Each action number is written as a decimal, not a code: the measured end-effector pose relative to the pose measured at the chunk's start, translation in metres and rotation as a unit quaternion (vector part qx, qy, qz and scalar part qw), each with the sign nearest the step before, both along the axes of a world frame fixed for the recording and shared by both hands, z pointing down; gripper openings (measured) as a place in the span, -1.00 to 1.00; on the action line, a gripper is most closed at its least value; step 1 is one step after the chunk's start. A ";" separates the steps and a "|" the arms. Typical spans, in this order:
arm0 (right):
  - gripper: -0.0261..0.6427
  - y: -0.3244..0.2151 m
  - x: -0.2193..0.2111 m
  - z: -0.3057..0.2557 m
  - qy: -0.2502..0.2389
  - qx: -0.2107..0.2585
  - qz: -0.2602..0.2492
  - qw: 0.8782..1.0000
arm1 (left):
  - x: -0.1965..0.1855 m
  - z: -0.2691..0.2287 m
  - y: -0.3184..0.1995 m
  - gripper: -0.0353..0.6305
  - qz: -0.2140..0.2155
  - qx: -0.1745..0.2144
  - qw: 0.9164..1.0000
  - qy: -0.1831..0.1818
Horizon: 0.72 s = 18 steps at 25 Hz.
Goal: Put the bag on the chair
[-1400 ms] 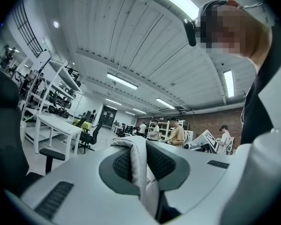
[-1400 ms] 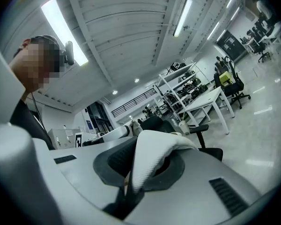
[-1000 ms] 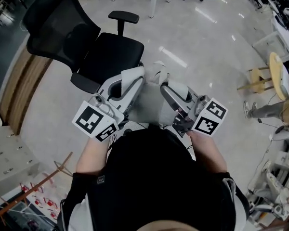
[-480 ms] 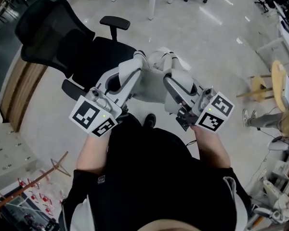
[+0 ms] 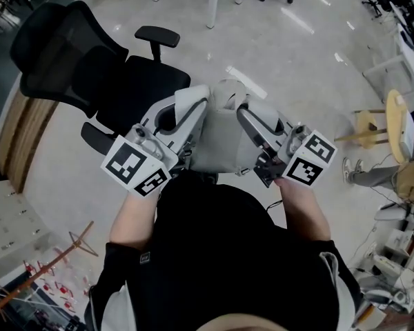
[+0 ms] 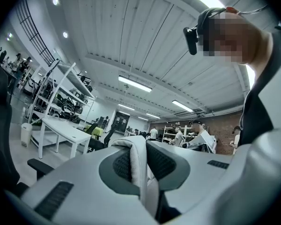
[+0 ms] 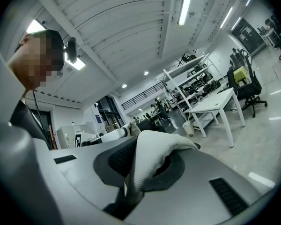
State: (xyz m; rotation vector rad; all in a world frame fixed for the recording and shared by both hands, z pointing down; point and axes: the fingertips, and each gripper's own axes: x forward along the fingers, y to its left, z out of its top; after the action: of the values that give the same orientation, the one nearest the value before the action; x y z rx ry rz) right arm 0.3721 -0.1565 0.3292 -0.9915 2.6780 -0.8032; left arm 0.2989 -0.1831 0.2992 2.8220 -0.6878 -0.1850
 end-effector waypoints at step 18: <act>-0.77 -0.133 -0.134 -0.025 0.038 0.021 -0.162 0.986 | -0.136 -0.026 -0.140 -0.74 -0.136 0.035 0.990 0.000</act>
State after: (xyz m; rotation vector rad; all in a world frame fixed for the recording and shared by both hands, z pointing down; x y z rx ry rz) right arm 0.2384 -0.2894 0.3037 -0.5938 2.9540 -0.7746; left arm 0.1629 -0.3229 0.2728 2.7824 -1.0853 -0.2585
